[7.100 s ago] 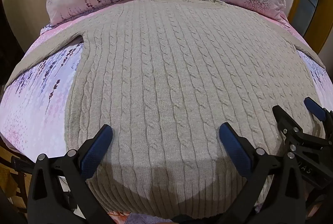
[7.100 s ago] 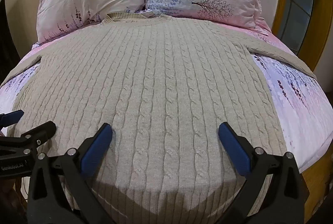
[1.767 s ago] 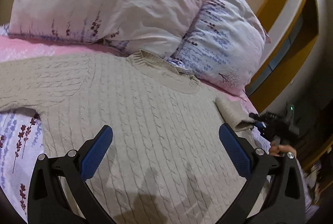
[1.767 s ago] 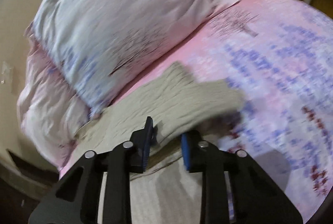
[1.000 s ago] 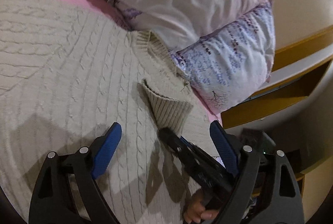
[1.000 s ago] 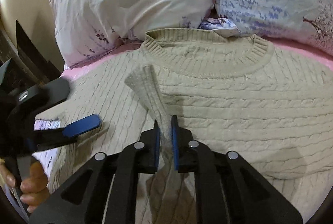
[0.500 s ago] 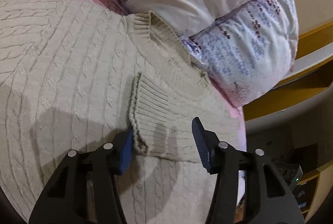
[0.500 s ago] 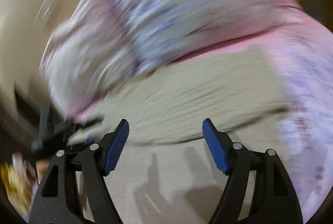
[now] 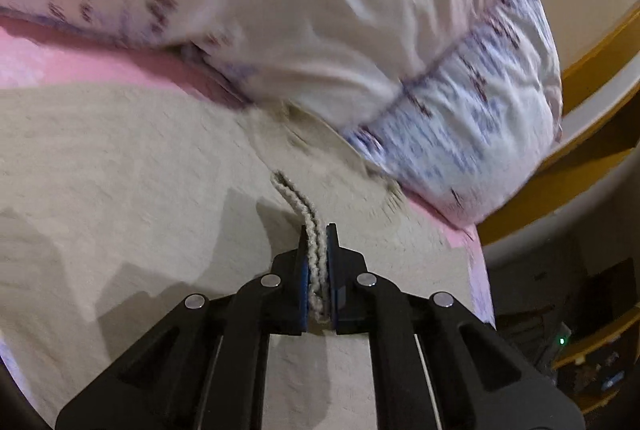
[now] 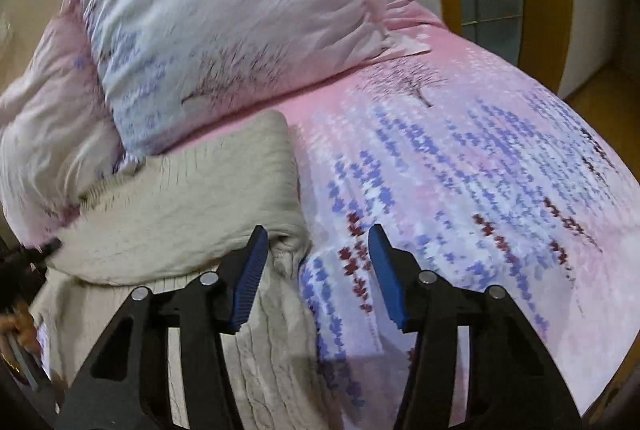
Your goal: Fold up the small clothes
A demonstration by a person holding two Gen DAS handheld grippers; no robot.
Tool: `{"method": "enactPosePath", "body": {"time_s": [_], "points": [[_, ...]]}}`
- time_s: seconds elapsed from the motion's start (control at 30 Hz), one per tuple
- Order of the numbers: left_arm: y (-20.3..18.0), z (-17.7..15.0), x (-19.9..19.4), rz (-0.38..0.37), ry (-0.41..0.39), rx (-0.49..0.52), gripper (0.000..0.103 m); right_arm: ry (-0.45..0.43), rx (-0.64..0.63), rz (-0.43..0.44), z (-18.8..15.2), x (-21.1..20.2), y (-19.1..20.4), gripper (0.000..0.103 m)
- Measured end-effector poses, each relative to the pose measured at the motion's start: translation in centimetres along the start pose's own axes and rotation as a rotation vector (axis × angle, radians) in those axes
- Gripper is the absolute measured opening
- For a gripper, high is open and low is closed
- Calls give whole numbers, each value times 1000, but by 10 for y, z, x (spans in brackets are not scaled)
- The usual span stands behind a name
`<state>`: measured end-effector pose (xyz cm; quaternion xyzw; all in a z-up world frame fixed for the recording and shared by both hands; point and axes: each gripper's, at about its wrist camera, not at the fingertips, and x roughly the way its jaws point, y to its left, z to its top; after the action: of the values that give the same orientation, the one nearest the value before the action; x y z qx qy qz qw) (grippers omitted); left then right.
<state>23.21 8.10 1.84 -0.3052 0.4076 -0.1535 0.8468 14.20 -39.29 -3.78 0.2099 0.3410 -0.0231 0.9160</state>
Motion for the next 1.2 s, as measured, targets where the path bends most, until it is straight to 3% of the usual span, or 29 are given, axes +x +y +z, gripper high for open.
{"method": "enactPosePath", "body": {"time_s": [0.13, 0.33, 0.57, 0.67, 0.73, 0.8, 0.83, 0.87, 0.93, 1.03, 1.13, 1.2], "points": [[24, 4, -1, 63, 3, -27, 6, 16, -55, 12, -8, 5, 6, 47], [40, 4, 9, 96, 26, -52, 6, -20, -126, 74, -1, 3, 37, 45], [35, 0, 11, 122, 23, -16, 7, 83, -289, 0, -8, 36, 74, 47], [35, -1, 4, 93, 40, -31, 9, 70, -320, -24, -11, 37, 81, 50], [37, -4, -14, 69, 40, -23, 10, 76, -318, -22, -9, 37, 82, 53], [41, -7, -42, 39, 19, -19, 29, 84, -306, 14, -8, 33, 83, 67], [46, -10, -58, 37, -4, -27, 58, 78, -305, 17, -9, 31, 84, 68], [58, -13, -86, 49, -61, -48, 73, 71, -307, 14, -10, 29, 85, 69], [82, -18, -128, 77, -143, -83, 74, 57, -313, 15, -11, 22, 87, 71], [133, -22, -189, 149, -251, -218, 73, 50, -301, 36, -12, 14, 86, 72], [188, -31, -239, 249, -343, -396, 65, 45, -284, 62, -12, 9, 86, 72], [212, -37, -254, 268, -367, -486, 59, 48, -282, 80, -13, 6, 88, 72]]}}
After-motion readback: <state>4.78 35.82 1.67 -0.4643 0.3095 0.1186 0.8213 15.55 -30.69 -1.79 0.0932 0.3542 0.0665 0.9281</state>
